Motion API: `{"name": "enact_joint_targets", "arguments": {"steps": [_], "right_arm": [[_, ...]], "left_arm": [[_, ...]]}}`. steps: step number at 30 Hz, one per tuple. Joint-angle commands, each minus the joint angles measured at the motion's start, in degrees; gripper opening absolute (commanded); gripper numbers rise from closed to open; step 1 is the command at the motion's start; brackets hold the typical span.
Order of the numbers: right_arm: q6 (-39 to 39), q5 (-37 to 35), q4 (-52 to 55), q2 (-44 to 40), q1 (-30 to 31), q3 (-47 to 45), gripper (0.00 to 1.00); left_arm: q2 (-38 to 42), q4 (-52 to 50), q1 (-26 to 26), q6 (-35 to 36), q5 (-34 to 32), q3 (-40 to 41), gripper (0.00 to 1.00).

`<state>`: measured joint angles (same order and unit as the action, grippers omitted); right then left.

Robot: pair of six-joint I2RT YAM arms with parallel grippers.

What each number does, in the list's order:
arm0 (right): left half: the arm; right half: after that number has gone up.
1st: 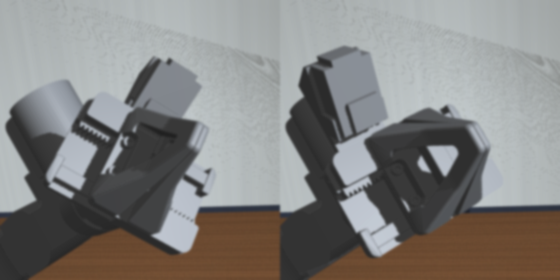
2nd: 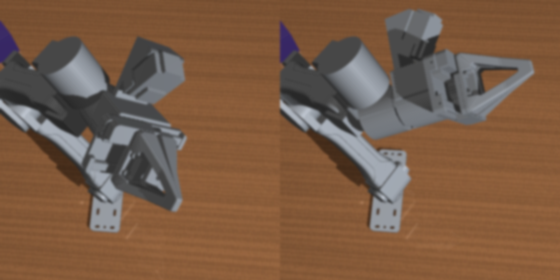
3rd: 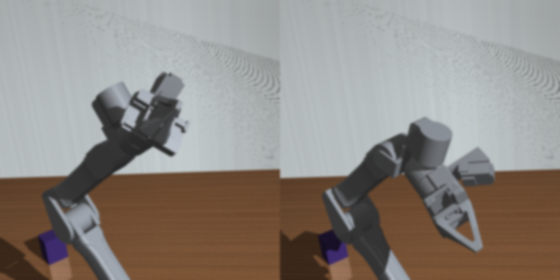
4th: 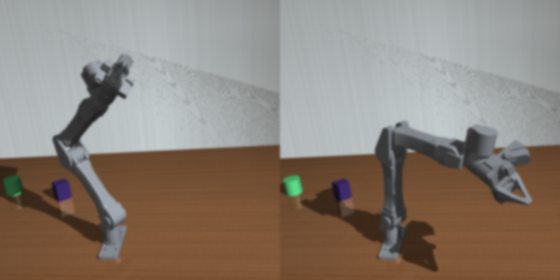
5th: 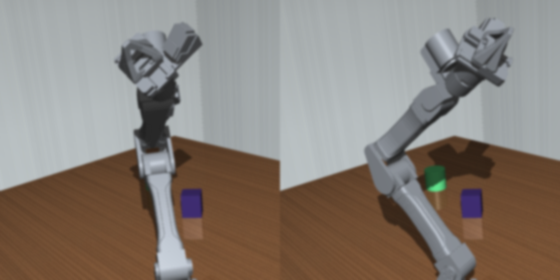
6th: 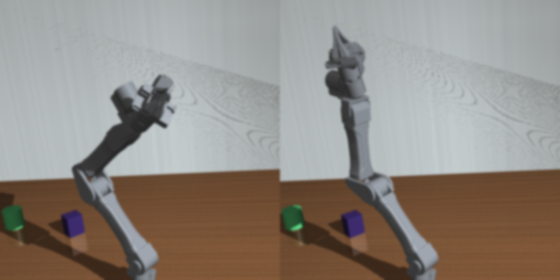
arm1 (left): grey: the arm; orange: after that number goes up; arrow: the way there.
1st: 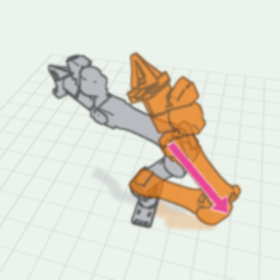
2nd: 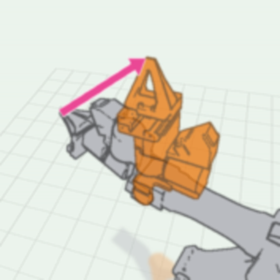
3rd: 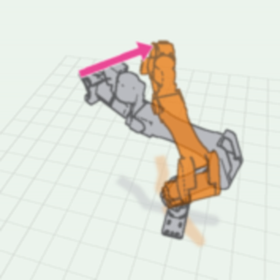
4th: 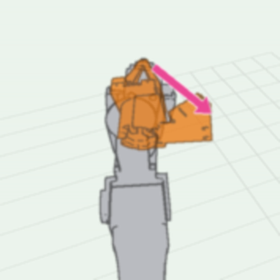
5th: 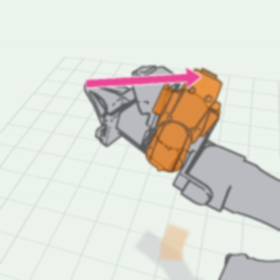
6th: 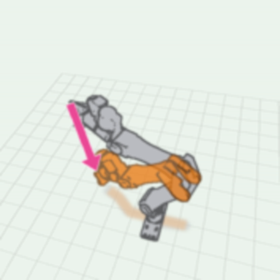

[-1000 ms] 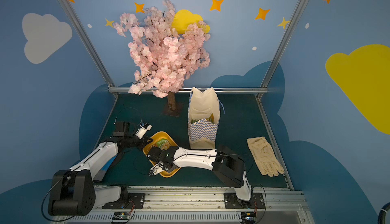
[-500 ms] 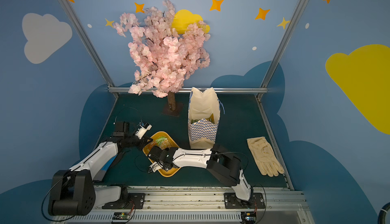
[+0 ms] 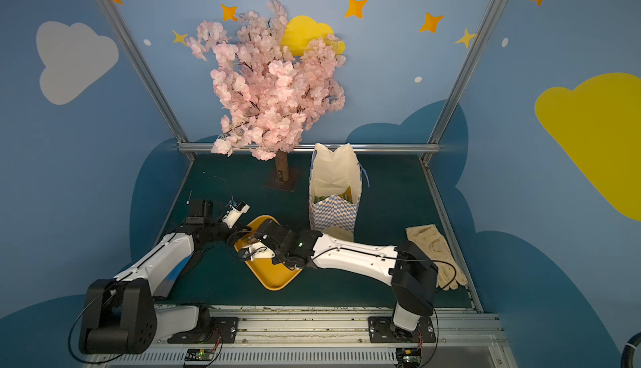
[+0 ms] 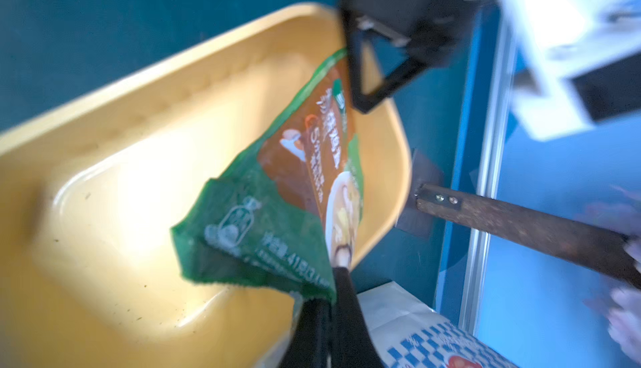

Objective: Place the condiment packets inside the bag
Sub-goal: Pick up the condiment packet from the storage box.

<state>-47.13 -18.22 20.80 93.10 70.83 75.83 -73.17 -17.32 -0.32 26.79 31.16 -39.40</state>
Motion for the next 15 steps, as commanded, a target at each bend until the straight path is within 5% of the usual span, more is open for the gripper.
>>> {"name": "enact_joint_targets", "arguments": {"steps": [1,15], "right_arm": [[6.89,4.12,-0.49,-6.69,-0.51,-1.21,0.0],[31.97,2.67,-0.06,-26.62,-5.08,1.54,0.0]], "left_arm": [[-0.43,-0.2,0.14,-0.22,0.61,-0.13,0.03],[-1.35,-1.75,1.76,2.31,-1.24,-2.78,0.03]]}}
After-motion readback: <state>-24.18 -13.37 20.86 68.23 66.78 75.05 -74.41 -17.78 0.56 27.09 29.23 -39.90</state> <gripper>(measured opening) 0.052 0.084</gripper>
